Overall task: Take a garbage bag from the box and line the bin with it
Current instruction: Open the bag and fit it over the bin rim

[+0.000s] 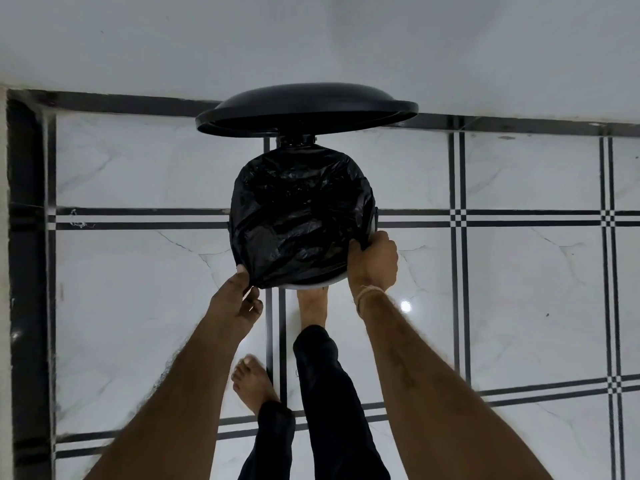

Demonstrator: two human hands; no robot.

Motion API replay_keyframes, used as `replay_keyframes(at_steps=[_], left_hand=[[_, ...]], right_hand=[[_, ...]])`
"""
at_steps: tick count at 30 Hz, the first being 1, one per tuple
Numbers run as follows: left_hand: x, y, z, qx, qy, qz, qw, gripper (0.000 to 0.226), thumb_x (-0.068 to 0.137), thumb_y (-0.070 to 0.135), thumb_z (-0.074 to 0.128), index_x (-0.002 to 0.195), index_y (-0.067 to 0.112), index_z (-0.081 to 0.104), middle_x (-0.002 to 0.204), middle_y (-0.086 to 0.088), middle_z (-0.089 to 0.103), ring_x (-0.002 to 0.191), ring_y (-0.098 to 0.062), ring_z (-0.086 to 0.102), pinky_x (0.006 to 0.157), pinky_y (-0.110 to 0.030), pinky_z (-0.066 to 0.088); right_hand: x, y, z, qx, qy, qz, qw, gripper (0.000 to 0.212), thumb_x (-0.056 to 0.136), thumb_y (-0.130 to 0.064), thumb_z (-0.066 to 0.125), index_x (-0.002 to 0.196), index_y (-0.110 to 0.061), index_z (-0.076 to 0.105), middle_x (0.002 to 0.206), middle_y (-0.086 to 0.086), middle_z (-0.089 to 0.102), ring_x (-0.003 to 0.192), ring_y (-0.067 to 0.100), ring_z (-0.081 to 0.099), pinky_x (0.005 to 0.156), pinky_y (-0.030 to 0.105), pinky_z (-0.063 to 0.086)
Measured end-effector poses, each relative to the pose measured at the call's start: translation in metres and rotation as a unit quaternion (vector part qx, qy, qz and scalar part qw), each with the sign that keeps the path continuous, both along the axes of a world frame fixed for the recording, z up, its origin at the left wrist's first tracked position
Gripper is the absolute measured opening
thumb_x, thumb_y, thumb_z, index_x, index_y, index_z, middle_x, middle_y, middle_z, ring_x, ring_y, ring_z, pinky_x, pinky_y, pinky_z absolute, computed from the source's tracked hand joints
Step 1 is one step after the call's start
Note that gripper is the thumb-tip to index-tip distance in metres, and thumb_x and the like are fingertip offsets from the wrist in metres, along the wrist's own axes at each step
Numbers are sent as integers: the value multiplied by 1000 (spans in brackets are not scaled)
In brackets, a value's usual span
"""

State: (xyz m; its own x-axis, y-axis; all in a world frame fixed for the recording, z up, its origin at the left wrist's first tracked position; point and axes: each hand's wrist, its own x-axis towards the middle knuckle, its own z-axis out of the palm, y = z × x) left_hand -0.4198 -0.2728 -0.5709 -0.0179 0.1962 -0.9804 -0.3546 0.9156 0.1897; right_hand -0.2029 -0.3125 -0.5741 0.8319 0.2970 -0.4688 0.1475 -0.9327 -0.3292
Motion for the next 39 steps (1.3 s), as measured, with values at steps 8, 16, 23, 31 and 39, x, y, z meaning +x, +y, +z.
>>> replay_keyframes(at_steps=[8,16,23,31,39], left_hand=[[-1,-4,-8,-5,-22,27,999,17,94,31,70,96,15,66,87,2,63,65,-8,52,44,-19,45],[8,-6,-13,11,-49,58,997,17,99,35,60,97,19,63,79,8,56,42,-1,46,38,-14,38],[2,-12,-14,20,-84,56,995,10,101,25,59,93,19,62,80,9,57,45,-1,51,41,-13,40],[12,-15,-17,-17,-60,87,994,22,106,24,52,85,23,57,50,14,53,37,0,43,35,-13,30],[17,-15,-26,-11,-62,99,993,25,106,24,50,82,21,55,49,12,54,39,-1,43,36,-13,30]], right_hand=[[14,-19,16,208,243,-295,900,15,99,-12,67,85,-8,68,73,4,66,57,17,59,39,18,41],[3,-31,22,271,486,-400,728,33,100,-40,62,102,-8,71,74,-1,71,46,4,55,44,15,49],[-21,-51,18,255,423,-391,777,14,96,-19,73,90,-8,67,67,2,68,48,8,60,44,17,50],[-39,-53,12,287,419,-457,730,25,107,-28,54,98,-7,65,70,3,73,50,7,66,40,15,46],[-49,-54,-6,330,414,-507,680,26,108,-30,50,93,-14,63,69,-6,63,42,4,46,41,15,40]])
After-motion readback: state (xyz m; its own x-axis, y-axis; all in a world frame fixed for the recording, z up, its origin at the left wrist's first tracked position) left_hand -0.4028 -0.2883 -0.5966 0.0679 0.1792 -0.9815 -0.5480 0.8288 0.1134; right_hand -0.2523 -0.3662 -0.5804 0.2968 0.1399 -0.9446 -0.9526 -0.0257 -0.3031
